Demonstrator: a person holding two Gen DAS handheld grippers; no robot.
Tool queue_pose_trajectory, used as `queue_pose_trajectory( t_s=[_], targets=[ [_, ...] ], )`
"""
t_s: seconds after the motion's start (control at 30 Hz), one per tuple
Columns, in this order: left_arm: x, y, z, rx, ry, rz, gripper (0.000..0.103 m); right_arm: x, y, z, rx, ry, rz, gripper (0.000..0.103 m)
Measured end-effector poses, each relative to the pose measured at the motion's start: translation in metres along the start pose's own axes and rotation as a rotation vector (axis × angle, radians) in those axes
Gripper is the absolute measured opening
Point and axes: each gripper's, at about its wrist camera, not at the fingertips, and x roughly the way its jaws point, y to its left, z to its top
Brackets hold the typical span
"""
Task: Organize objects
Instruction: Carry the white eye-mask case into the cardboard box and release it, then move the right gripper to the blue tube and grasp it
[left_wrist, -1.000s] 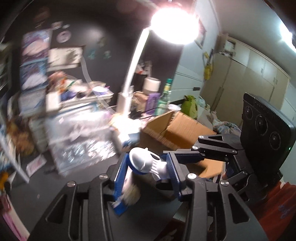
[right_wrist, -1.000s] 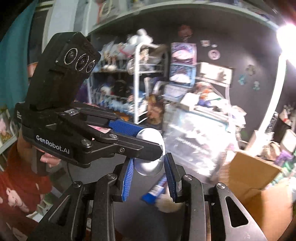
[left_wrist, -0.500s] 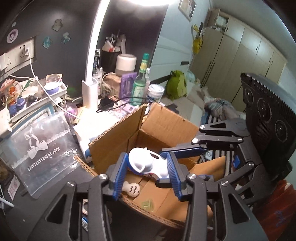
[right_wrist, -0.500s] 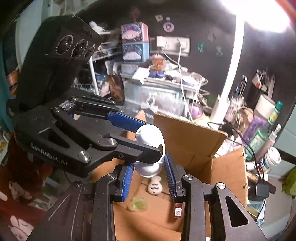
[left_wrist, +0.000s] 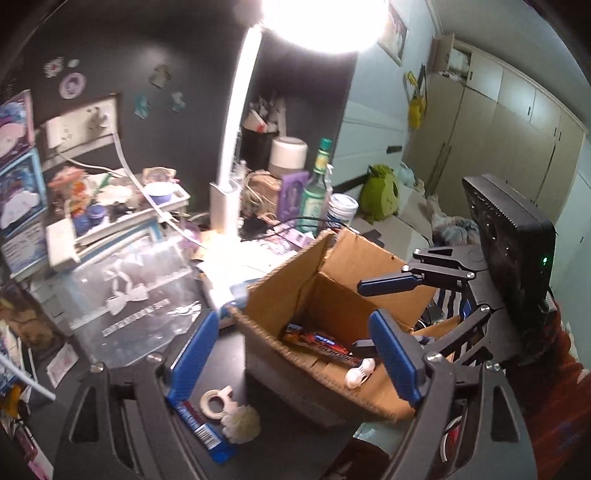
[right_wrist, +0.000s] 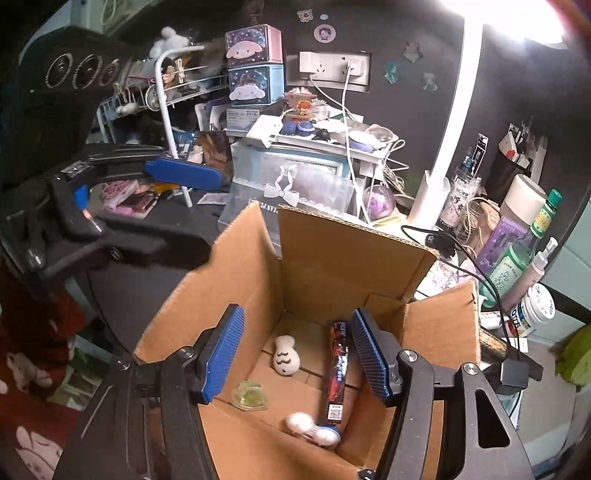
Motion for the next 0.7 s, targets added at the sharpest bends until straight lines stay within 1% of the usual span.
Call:
queue_pose_trajectory(
  t_s=[0.17,0.23,0.27,0.3,0.37,0.5,0.63,0.7],
  targets=[
    [-0.03,0.016,-0.011,-0.02,-0.052,0.037,0.082,-0.016,0.024,0.01,-0.021,-0.094,0.027,0.057],
    [-0.046,0.024,-0.018,-0.028,-0.08,0.055,0.082,-0.022,0.042,0.014,-0.043,-0.131,0.034,0.057],
    [-0.052,0.029,-0.023,-0.035,-0.09,0.066,0.084,-0.024,0.053,0.016,-0.058,-0.145,0.043,0.057],
    [-0.057,0.034,-0.029,-0.045,-0.1,0.086,0.088,-0.024,0.066,0.017,-0.075,-0.16,0.057,0.057],
    [-0.065,0.044,-0.042,-0.056,-0.108,0.133,0.089,-0.021,0.09,0.019,-0.106,-0.191,0.083,0.057],
    [-0.077,0.071,-0.076,-0.102,-0.119,0.181,0.089,-0.004,0.131,0.015,-0.134,-0.207,0.146,0.057],
    [-0.084,0.096,-0.113,-0.158,-0.128,0.221,0.089,0.024,0.167,0.008,-0.145,-0.184,0.187,0.057],
    [-0.085,0.106,-0.13,-0.18,-0.122,0.235,0.089,0.044,0.181,0.001,-0.141,-0.158,0.189,0.057]
  ],
)
